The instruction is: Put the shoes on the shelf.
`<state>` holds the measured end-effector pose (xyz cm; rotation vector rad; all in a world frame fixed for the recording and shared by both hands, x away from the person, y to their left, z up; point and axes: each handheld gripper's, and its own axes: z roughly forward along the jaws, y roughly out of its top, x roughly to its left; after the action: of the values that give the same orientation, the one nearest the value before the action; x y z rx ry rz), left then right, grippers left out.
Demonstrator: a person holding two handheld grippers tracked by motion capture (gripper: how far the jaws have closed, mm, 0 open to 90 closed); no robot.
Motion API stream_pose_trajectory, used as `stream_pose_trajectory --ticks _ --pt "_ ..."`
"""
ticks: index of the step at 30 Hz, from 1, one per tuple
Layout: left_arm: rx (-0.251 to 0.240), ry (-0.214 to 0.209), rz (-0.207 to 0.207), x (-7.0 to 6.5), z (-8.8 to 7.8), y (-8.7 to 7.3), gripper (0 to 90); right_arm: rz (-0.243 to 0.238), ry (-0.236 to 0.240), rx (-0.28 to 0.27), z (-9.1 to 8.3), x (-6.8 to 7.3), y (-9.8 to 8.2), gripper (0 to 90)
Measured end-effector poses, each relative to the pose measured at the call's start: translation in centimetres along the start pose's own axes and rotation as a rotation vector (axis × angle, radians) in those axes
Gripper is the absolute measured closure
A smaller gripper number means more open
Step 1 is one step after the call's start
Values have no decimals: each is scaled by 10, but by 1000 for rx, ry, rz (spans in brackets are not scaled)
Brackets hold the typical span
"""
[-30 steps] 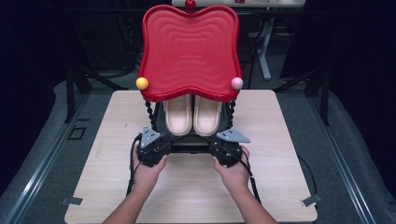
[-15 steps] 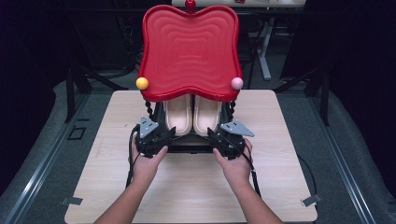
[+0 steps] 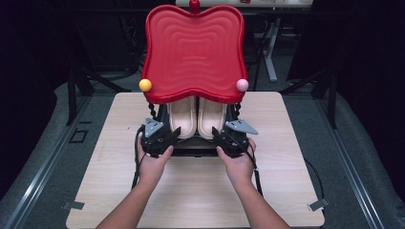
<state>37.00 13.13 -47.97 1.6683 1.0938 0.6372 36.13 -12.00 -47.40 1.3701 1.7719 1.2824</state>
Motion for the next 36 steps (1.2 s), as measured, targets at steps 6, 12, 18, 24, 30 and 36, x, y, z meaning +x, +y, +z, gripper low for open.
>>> stream_pose_trajectory --ticks 6,12,18,24,30,36 --pt "11 15 10 1 1 2 574 -14 4 -1 4 0 1 569" --pt "30 35 48 1 2 7 616 -31 14 7 6 -3 4 583" --pt "34 27 55 2 2 8 619 -38 13 5 9 -3 4 587" --pt "34 24 48 2 2 8 619 -46 11 12 9 -3 5 587" --pt "37 20 52 3 2 8 619 -48 17 17 9 -4 6 588" --pt "38 25 57 3 2 9 621 -47 14 19 9 -3 7 588"
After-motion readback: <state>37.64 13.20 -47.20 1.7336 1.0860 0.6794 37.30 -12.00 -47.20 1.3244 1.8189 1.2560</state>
